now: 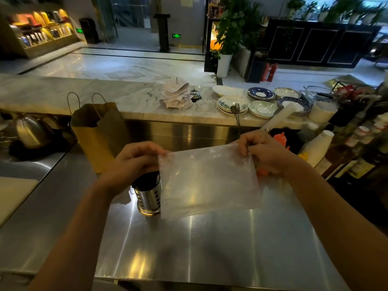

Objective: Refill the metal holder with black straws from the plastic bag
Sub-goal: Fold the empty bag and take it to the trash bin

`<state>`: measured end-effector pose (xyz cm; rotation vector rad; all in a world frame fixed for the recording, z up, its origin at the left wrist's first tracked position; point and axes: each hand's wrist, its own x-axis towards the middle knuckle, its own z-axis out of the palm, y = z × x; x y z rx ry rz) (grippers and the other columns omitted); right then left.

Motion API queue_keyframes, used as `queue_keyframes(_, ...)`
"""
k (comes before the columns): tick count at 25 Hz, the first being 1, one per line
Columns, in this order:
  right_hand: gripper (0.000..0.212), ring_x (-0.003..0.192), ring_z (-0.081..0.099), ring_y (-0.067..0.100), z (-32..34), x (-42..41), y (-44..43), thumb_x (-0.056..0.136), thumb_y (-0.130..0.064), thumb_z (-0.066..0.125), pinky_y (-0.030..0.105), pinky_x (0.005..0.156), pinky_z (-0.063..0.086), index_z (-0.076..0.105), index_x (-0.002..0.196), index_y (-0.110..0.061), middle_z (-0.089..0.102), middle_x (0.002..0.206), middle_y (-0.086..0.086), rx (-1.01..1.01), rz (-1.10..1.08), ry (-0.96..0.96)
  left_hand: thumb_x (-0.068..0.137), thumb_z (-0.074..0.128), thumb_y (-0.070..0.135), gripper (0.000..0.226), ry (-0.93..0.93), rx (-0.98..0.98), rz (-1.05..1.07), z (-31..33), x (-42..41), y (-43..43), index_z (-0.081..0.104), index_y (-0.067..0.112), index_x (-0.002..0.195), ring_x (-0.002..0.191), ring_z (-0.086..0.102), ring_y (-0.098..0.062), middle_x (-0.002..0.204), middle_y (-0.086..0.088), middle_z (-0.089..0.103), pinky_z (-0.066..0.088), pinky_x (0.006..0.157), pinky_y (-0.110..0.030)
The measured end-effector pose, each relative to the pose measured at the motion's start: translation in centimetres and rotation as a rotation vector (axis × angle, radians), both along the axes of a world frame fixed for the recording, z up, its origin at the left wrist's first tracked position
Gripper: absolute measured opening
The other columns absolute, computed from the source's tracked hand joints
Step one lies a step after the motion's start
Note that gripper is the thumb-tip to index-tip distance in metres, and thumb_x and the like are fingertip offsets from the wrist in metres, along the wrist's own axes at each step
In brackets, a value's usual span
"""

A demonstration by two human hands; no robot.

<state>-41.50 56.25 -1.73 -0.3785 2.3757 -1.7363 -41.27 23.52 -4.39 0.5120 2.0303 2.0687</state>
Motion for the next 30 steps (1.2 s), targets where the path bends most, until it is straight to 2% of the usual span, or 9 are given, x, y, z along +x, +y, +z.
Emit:
queue_keyframes(3,0.047,0.072,0.068,0.007,1.5,0.1,-0.6,0.070,0.030,0.038,0.018,0.065,0.051,0.059,0.056,-0.010,0.068,0.075,0.017,0.179,0.074,0.128,0.098,0.051,0.016,0.016,0.078,-0.203,0.098,1.4,-0.9,0.6,0.063,0.016,0.108,0.101,0.070,-0.016,0.106,-0.005,0.073,0.057,0.087,-0.030)
queue_keyframes(6,0.044,0.074,0.065,-0.002,3.0,0.1,-2.1,0.073,0.020,0.046,0.014,0.072,0.047,0.062,0.061,-0.019,0.069,0.070,-0.011,0.300,0.190,0.238,0.080,0.066,0.048,0.040,0.184,-0.598,-0.258,2.6,-1.1,3.4,0.063,0.030,0.115,0.097,0.069,-0.006,0.107,0.006,0.072,0.058,0.082,-0.027)
queue_keyframes(10,0.033,0.077,0.065,0.010,3.6,-0.3,-3.1,0.091,0.006,0.051,0.024,0.069,0.050,0.069,0.098,-0.021,0.068,0.078,-0.010,0.064,0.074,0.229,0.084,0.072,0.022,0.018,0.239,-0.507,-0.239,2.2,-1.4,6.0,0.071,0.009,0.096,0.074,0.074,-0.016,0.085,-0.004,0.077,0.060,0.070,-0.028)
queue_keyframes(14,0.038,0.082,0.057,0.016,2.9,-0.3,-2.7,0.094,-0.046,0.051,0.033,0.073,0.048,0.057,0.126,-0.026,0.057,0.087,-0.008,0.075,-0.053,0.022,0.082,0.074,0.016,0.012,0.291,-0.455,-0.090,1.7,-1.8,6.4,0.072,0.011,0.092,0.065,0.073,-0.014,0.078,-0.003,0.076,0.058,0.062,-0.022)
queue_keyframes(16,0.040,0.088,0.069,0.016,2.4,-0.3,-3.0,0.086,-0.045,0.065,0.031,0.071,0.057,0.060,0.115,-0.018,0.068,0.100,-0.004,0.196,-0.017,0.094,0.081,0.076,0.017,0.018,0.284,-0.442,-0.089,1.8,-1.8,6.9,0.072,0.006,0.094,0.062,0.072,-0.013,0.076,-0.003,0.076,0.054,0.058,-0.019)
queue_keyframes(18,0.016,0.071,0.073,0.017,2.5,-0.4,-3.2,0.084,-0.025,0.074,0.025,0.058,0.055,0.063,0.086,-0.014,0.074,0.082,0.000,0.226,-0.068,0.208,0.082,0.074,0.021,0.021,0.257,-0.437,-0.134,1.8,-1.8,7.1,0.070,0.006,0.097,0.061,0.072,-0.017,0.076,-0.002,0.075,0.057,0.056,-0.026)
queue_keyframes(21,0.023,0.058,0.069,0.017,2.6,-1.1,-2.5,0.076,-0.023,0.080,0.015,0.051,0.049,0.065,0.081,-0.005,0.071,0.067,-0.003,0.284,-0.177,0.285,0.084,0.065,0.037,0.029,0.205,-0.428,-0.203,1.6,-1.6,6.6,0.066,0.013,0.101,0.067,0.071,-0.036,0.082,-0.010,0.073,0.060,0.060,-0.050)
queue_keyframes(24,0.034,0.069,0.072,0.015,1.8,-1.4,-1.9,0.075,-0.032,0.080,0.020,0.058,0.053,0.066,0.098,-0.013,0.073,0.086,0.003,0.169,-0.312,0.193,0.087,0.064,0.035,0.019,0.253,-0.455,-0.093,0.9,-1.7,5.9,0.067,0.019,0.098,0.067,0.069,-0.036,0.082,-0.006,0.072,0.058,0.062,-0.055)
queue_keyframes(30,0.068,0.095,0.072,0.028,-0.7,-0.3,-4.1,0.066,-0.034,0.076,0.040,0.075,0.059,0.053,0.127,-0.014,0.070,0.113,0.012,-0.450,-0.300,-0.393,0.091,0.064,0.021,0.007,0.249,-0.323,0.333,-0.2,-1.0,6.7,0.065,0.015,0.093,0.047,0.062,-0.008,0.068,0.001,0.067,0.051,0.045,-0.020)
